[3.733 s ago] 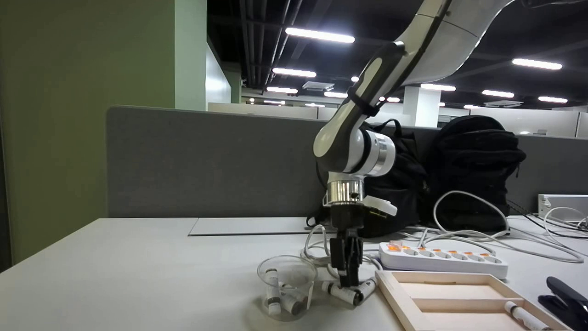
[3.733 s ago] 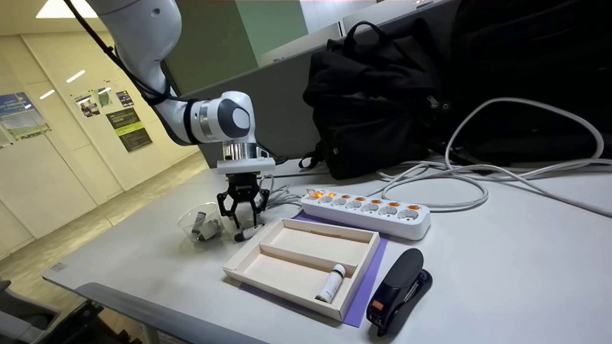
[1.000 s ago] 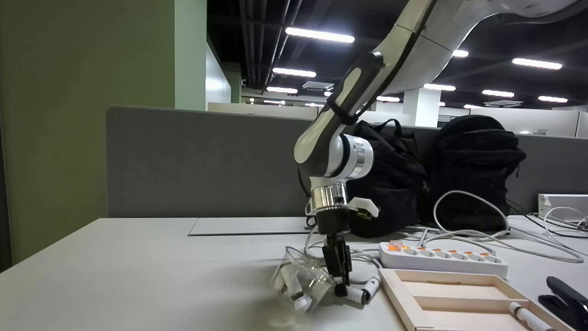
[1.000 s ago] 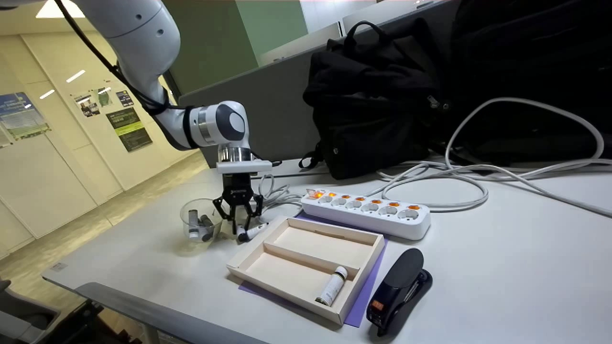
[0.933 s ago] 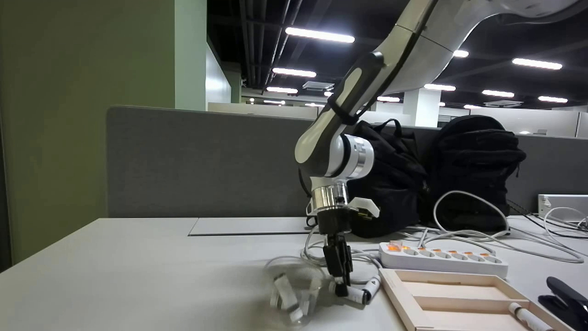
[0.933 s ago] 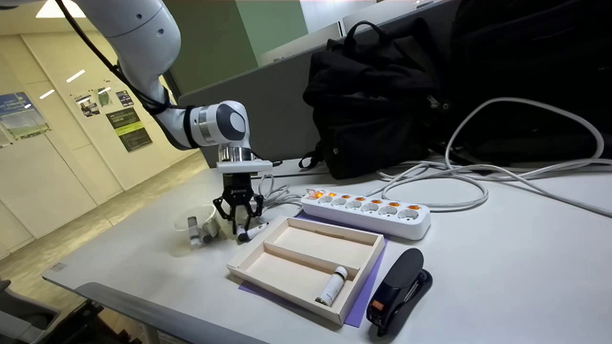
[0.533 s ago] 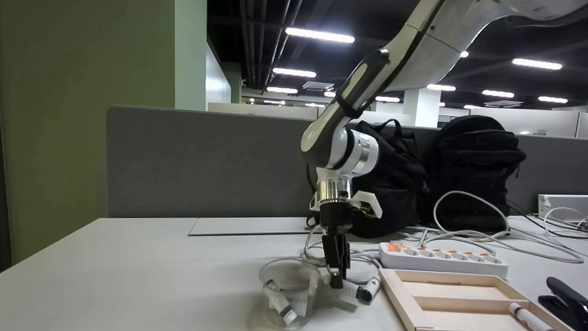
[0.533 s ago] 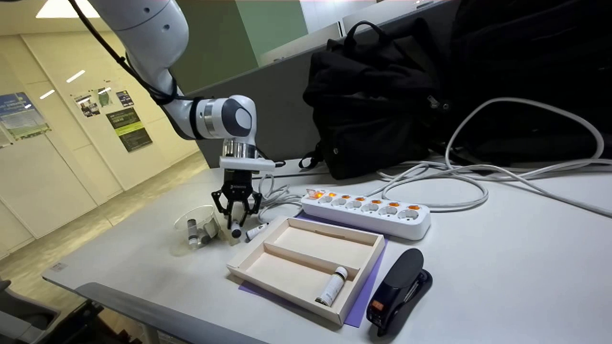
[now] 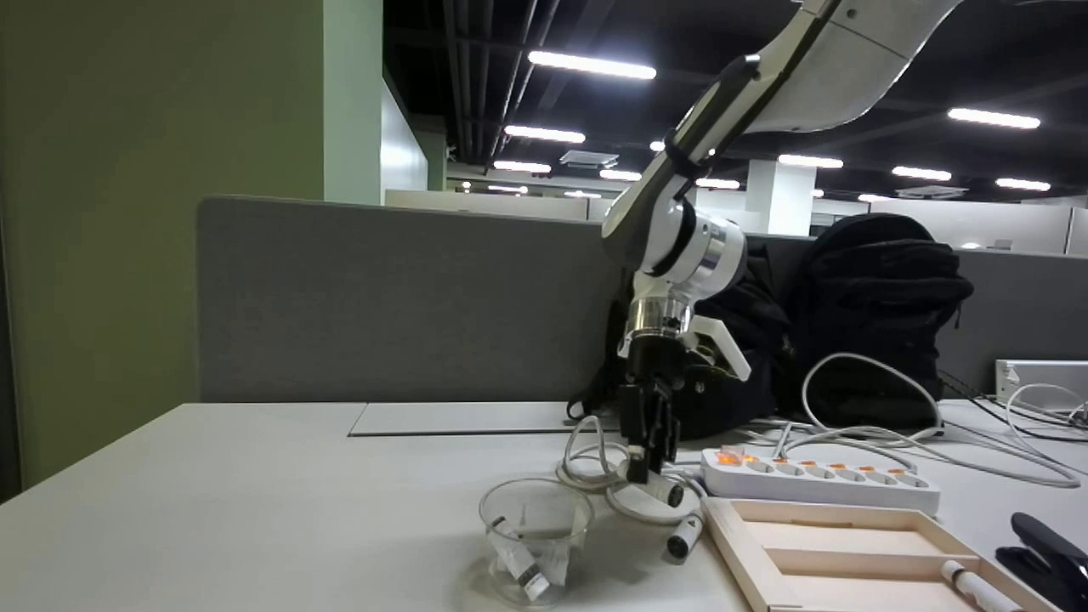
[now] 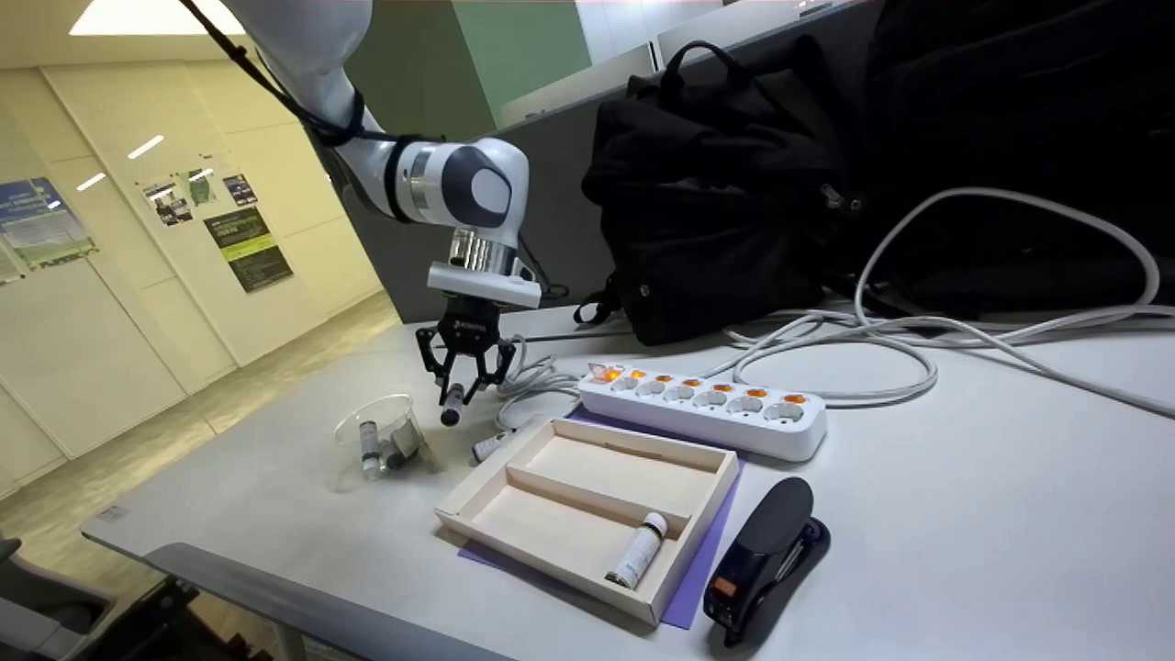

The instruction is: Take two bottles from the table and put them on the tray

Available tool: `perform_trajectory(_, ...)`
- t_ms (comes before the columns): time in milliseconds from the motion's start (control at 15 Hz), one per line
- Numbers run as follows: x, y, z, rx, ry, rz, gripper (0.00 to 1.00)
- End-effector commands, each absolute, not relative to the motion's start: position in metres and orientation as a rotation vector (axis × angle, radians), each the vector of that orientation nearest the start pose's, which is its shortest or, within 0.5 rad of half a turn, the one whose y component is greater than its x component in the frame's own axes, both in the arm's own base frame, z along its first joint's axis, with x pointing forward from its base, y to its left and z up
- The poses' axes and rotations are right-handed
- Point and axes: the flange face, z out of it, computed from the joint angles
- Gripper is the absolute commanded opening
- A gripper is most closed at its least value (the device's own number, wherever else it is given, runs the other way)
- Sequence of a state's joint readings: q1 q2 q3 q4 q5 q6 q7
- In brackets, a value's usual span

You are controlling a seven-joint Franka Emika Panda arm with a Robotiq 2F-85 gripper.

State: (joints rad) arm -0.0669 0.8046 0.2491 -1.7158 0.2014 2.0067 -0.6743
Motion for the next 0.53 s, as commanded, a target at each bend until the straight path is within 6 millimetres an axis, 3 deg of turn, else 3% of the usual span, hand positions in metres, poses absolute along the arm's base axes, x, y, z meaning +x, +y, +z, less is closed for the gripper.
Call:
perform_trajectory(0, 0.559, 0.081, 0.131, -2.515, -0.657, 0.562, 0.08)
perform_trajectory(467, 0.465, 0.010, 0.107, -2.562, -0.230, 0.673, 0.08)
